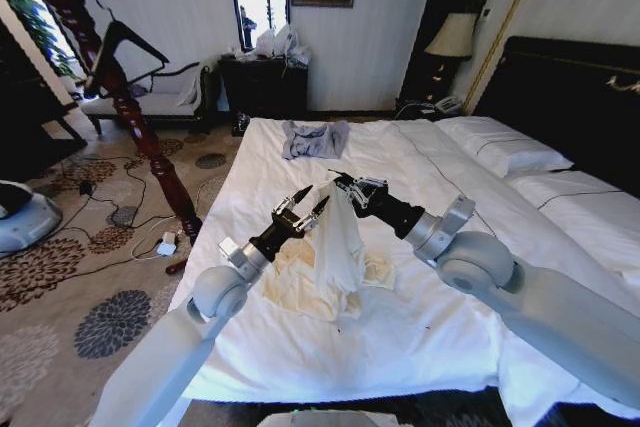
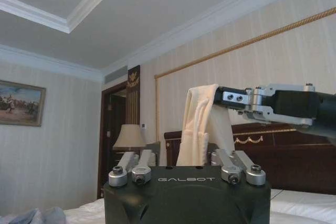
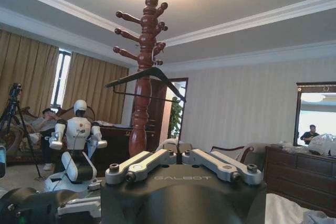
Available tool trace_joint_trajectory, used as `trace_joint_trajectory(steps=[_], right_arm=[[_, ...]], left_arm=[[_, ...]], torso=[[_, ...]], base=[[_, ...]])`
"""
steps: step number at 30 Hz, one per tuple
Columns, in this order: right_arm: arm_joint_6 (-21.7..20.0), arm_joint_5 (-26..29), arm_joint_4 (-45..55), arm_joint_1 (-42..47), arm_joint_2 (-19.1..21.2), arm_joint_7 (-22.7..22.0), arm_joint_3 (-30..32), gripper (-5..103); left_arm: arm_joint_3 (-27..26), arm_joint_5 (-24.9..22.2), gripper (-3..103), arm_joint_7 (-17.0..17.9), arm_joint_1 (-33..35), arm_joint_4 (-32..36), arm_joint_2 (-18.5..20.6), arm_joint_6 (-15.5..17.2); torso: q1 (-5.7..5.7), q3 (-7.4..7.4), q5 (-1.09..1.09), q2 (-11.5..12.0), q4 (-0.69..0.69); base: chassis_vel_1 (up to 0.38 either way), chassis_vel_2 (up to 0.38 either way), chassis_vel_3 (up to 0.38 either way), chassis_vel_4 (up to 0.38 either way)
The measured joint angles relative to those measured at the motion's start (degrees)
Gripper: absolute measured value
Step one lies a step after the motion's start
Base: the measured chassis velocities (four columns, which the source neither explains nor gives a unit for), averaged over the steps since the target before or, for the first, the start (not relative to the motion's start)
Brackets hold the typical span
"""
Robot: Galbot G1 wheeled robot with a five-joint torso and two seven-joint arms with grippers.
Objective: Pick up the clothes from the bed and hang them on the clothes hanger.
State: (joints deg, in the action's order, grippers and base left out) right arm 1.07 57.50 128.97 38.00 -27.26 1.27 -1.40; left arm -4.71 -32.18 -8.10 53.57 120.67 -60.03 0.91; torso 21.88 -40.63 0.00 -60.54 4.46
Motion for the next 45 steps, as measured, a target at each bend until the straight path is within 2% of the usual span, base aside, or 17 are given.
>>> trace_joint_trajectory(steps=[2,11,20,23,25,26,29,31,32,35,36,37,38,40,43,44,45], right_arm=[[0.05,0.01,0.00,0.02,-0.04,0.00,-0.05,0],[0.47,-0.12,-0.12,0.28,-0.46,-0.02,-0.42,0],[0.55,-1.90,-0.24,1.27,-0.66,-0.84,-0.36,-3],[-0.20,-3.94,-0.23,2.08,0.23,0.20,1.15,13],[-0.99,-4.78,-0.27,2.59,0.61,0.69,2.06,13],[-2.73,-6.48,-0.34,4.09,1.41,1.08,3.78,24],[-7.20,-9.89,-0.29,8.75,2.83,0.37,7.58,34],[-8.53,-10.71,-0.23,10.21,3.18,-0.27,8.65,34],[-11.03,-11.79,-0.14,13.74,3.58,-2.55,11.41,45],[-14.55,-10.44,0.41,18.16,2.41,-9.47,14.29,56],[-14.55,-10.44,0.41,18.16,2.41,-9.47,14.29,56],[-15.31,-9.88,0.63,18.97,1.89,-11.38,14.56,56],[-17.46,-7.14,1.23,20.94,0.10,-17.21,14.96,67],[-18.93,-2.83,1.67,23.34,-2.54,-24.63,15.00,72],[-19.20,-0.40,1.52,24.90,-4.40,-28.49,14.83,78],[-19.19,1.65,0.64,26.68,-6.72,-31.74,14.67,89],[-19.10,2.07,0.19,27.18,-7.35,-32.46,14.60,89]], left_arm=[[0.12,0.00,42,-0.04,-0.15,0.00,-0.10,0.12],[0.28,-0.36,4,-1.05,-0.54,0.01,-0.37,0.65],[-0.96,-0.81,1,-1.75,0.37,0.55,0.47,0.65],[-2.61,-1.08,1,-1.62,1.00,-0.38,1.31,0.59],[-3.59,-1.33,1,-1.30,1.22,-1.08,1.78,0.55],[-5.14,-2.02,1,-0.93,1.54,-2.09,2.62,0.46],[-8.69,-4.04,1,-0.07,1.97,-3.64,4.45,0.43],[-9.79,-4.74,1,0.06,2.11,-3.92,4.96,0.46],[-12.48,-6.26,1,0.60,2.62,-4.50,6.18,0.62],[-17.00,-6.14,1,1.09,5.52,-5.68,7.36,0.90],[-17.00,-6.14,1,1.09,5.52,-5.68,7.36,0.90],[-18.03,-5.30,1,1.45,6.52,-6.11,7.32,1.17],[-20.67,-2.42,1,2.58,10.05,-7.43,6.58,1.83],[-23.51,1.07,1,3.62,15.76,-9.05,5.03,1.92],[-24.86,3.23,1,4.24,19.81,-9.94,3.86,1.55],[-26.20,5.70,1,4.75,24.34,-10.72,2.26,0.23],[-26.59,6.48,1,4.81,25.70,-10.91,1.68,-0.34]], torso=[[0.00,0.00,0.00,0.00,0.00],[0.00,0.00,0.00,0.00,-0.01],[0.00,0.00,0.00,0.00,-0.01],[0.00,0.00,-0.01,0.00,-0.01],[0.00,0.00,-0.01,0.00,0.00],[0.00,0.00,-0.02,0.00,-0.01],[0.00,0.00,-0.02,0.00,0.00],[0.00,0.00,-0.01,0.00,0.00],[0.00,0.00,-0.01,0.00,0.01],[0.00,0.00,-0.01,0.00,0.01],[0.00,0.00,-0.01,0.00,0.01],[0.00,0.01,0.00,0.00,0.01],[0.00,0.00,0.00,0.00,0.00],[0.00,0.01,-0.02,0.00,-0.01],[0.00,0.00,-0.03,0.00,-0.03],[-0.01,0.01,-0.03,0.00,-0.03],[-0.01,0.01,-0.02,0.00,-0.04]], base=[[0.000,0.000,0.000,0.000],[0.000,0.000,0.000,0.000],[0.000,0.000,0.000,0.000],[0.000,0.000,0.000,0.000],[0.000,0.000,0.000,0.000],[0.000,0.000,0.000,0.000],[0.000,0.000,0.000,0.000],[0.000,0.000,0.000,0.000],[0.000,0.000,0.000,0.000],[0.000,0.000,0.000,0.000],[0.000,0.000,0.000,0.000],[0.000,0.000,0.000,0.000],[0.000,0.000,0.000,0.000],[0.000,0.000,0.000,0.000],[0.000,0.000,0.000,0.000],[0.000,0.000,0.000,0.000],[0.000,0.000,0.000,0.000]])
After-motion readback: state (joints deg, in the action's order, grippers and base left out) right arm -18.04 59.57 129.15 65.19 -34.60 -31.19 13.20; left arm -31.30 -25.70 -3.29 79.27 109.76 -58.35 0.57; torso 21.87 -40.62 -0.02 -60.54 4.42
